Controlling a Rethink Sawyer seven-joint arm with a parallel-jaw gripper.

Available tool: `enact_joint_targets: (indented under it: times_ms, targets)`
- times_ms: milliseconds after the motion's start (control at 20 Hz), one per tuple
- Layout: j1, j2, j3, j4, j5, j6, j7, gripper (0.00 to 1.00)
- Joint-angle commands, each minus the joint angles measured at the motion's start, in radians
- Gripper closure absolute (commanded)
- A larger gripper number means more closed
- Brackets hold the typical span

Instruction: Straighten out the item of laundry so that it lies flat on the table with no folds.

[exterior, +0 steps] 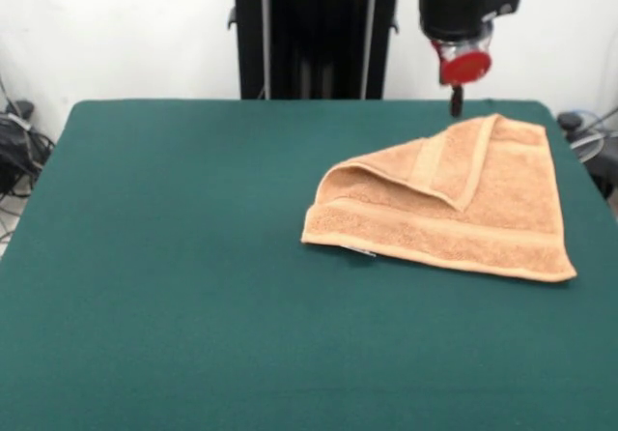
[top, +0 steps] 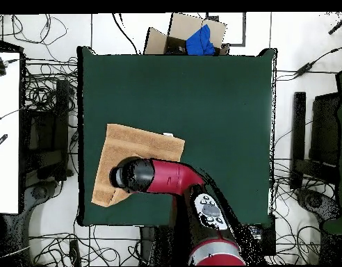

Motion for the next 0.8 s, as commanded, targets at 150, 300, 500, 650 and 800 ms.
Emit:
enact_joint_targets:
  times_ms: [150,300,500,650,800]
  targets:
    - [-0.009,0.057,-0.048,-0.326,-0.061,0.112,-0.054,0.00]
    - [-0.020,0.076,-0.038,-0.389,-0.064,0.161,-0.081,0.00]
    - [-0.026,0.117,-0.024,-0.476,-0.063,0.233,-0.096,0.00]
    - [-0.034,0.145,-0.009,-0.526,-0.067,0.267,-0.113,0.00]
    - [-0.034,0.162,-0.010,-0.554,-0.078,0.292,-0.117,0.00]
